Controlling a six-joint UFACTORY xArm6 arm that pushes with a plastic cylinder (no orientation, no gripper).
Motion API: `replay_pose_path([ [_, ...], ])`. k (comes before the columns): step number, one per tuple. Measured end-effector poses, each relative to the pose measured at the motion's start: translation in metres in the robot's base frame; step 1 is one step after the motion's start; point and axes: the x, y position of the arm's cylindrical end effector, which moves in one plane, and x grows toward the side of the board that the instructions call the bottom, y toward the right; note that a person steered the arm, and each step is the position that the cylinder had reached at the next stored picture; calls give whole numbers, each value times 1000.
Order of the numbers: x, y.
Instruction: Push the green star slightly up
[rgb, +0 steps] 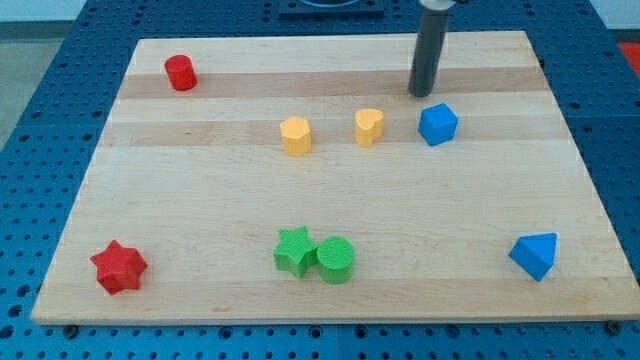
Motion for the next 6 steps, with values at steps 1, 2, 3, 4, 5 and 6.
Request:
replay_pose_path([
  [1,7,-1],
  [2,16,0],
  [3,22,0],
  [4,28,5],
  [5,33,9],
  [6,33,11],
])
